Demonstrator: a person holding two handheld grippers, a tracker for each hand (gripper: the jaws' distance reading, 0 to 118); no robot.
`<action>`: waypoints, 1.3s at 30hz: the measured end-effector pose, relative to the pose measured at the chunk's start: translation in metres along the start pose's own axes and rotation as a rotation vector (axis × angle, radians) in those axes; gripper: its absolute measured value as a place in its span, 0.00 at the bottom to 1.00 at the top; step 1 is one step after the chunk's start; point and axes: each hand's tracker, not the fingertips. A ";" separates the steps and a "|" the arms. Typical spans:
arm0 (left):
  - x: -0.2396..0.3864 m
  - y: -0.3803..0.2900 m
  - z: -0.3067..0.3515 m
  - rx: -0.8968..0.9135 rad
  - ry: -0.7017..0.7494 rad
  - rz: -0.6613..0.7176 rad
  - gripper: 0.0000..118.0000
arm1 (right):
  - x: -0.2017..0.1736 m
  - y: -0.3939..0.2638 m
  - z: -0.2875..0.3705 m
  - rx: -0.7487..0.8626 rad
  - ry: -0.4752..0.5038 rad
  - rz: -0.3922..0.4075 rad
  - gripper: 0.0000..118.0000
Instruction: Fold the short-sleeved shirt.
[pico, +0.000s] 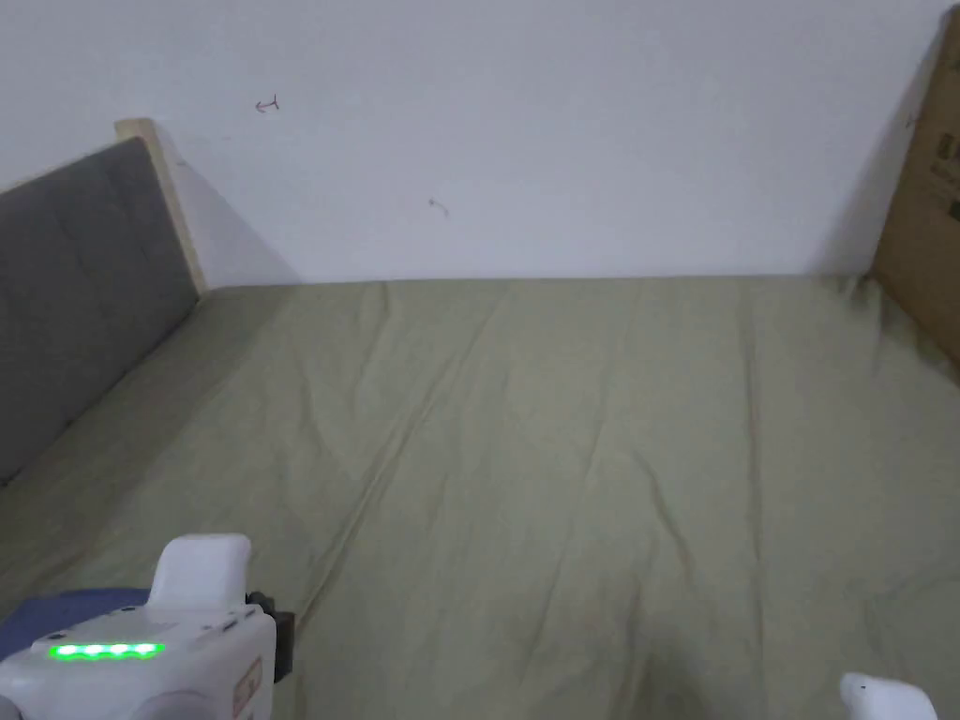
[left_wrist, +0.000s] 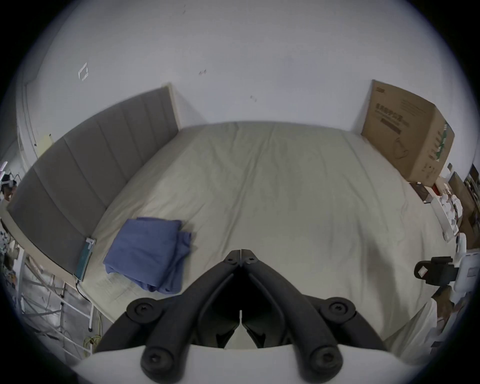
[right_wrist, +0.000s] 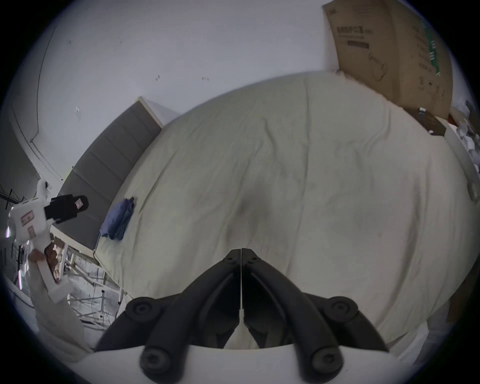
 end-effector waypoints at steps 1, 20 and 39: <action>0.009 -0.001 0.010 0.045 0.005 0.008 0.00 | -0.001 0.002 0.007 0.025 -0.012 0.006 0.00; 0.109 -0.005 0.127 0.503 -0.006 0.105 0.00 | -0.082 0.012 0.129 0.725 -0.427 0.302 0.00; 0.131 -0.010 0.145 0.596 0.010 0.032 0.02 | -0.088 0.010 0.144 0.746 -0.325 0.326 0.00</action>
